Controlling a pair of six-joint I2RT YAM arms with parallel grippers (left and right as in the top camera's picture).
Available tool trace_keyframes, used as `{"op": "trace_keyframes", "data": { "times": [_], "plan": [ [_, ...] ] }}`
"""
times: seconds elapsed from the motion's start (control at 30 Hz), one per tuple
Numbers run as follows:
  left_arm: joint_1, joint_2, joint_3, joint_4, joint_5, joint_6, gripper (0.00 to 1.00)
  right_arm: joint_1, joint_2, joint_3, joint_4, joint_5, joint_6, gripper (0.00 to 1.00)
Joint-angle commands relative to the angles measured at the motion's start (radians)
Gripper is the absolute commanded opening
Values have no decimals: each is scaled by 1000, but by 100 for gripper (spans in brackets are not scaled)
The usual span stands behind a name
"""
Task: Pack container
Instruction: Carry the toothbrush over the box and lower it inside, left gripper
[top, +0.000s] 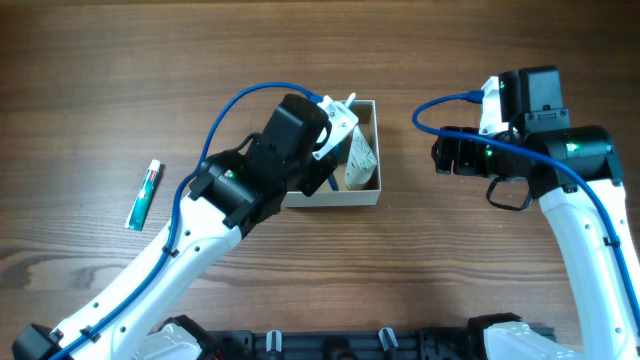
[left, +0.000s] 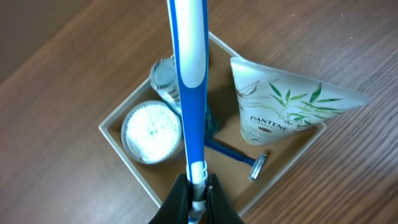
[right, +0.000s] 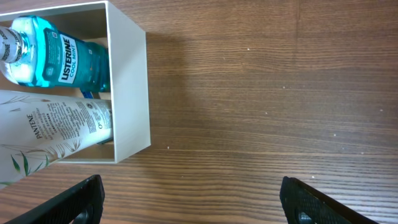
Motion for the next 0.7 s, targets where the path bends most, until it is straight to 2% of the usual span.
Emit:
{"op": "trace_keyframes", "data": {
  "times": [0.0,0.13,0.37,0.57,0.6,0.63,0.67],
  "plan": [
    [-3,6,4,59,-1,101,4,0,10,-2,3,10,-10,92],
    [-3,34,4,103,3,101,4,0,10,-2,3,10,-9,92],
    [-3,164,4,84,2,97,4,0,10,-2,2,10,-10,91],
    [-1,207,4,84,2,93,4,0,10,-2,2,10,-10,91],
    [-1,208,4,84,2,92,7,0,10,-2,2,10,-10,92],
    [-1,208,4,84,2,85,20,0,10,-2,1,11,-10,91],
    [-2,208,4,84,2,85,41,0,10,-2,0,11,-10,91]
  ]
}}
